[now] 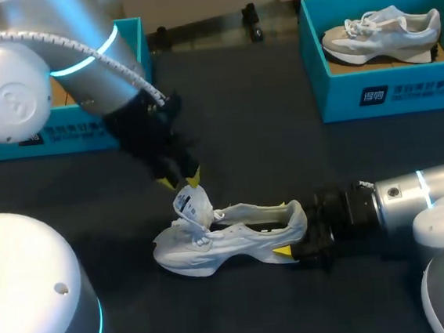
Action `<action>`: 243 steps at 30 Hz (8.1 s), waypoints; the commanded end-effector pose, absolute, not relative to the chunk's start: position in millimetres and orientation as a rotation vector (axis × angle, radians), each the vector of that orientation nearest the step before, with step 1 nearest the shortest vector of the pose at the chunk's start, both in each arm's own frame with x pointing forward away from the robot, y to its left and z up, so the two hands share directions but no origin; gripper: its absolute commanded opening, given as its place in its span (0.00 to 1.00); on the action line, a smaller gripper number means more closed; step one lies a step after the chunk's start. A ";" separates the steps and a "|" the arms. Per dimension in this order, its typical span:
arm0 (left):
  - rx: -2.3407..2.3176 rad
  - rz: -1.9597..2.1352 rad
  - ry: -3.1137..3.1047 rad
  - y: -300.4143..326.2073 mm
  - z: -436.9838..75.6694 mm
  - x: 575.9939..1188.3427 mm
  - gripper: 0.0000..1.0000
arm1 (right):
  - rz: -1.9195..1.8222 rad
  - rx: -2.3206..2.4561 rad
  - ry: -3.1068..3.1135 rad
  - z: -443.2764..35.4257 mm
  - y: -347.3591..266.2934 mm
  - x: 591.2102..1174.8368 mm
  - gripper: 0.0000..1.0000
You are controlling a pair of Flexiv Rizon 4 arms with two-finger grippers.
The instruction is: Take the shoe out of the shoebox, open the shoe tongue, remove and reinsert the insole, then place the shoe into the shoebox
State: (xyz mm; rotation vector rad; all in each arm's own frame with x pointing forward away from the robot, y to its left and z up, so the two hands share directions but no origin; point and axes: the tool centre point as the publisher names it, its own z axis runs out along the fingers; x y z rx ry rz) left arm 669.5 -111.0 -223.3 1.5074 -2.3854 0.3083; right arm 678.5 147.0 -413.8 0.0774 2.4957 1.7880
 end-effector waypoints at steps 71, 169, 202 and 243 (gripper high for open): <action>-0.054 0.017 -2.873 -222.5 -321.9 663.5 0.00 | 1.780 0.080 2.500 -414.5 147.7 677.9 0.00; -0.054 -0.005 -3.127 -193.1 -430.1 653.3 0.29 | 1.780 0.080 2.500 -414.5 147.7 677.9 0.00; 0.029 -0.065 -3.033 -189.0 -420.6 689.3 0.20 | 1.780 0.080 2.500 -414.5 147.7 677.9 0.00; -0.019 0.130 -2.694 -169.5 -379.5 692.0 0.00 | 1.780 0.080 2.500 -414.5 147.7 677.9 0.00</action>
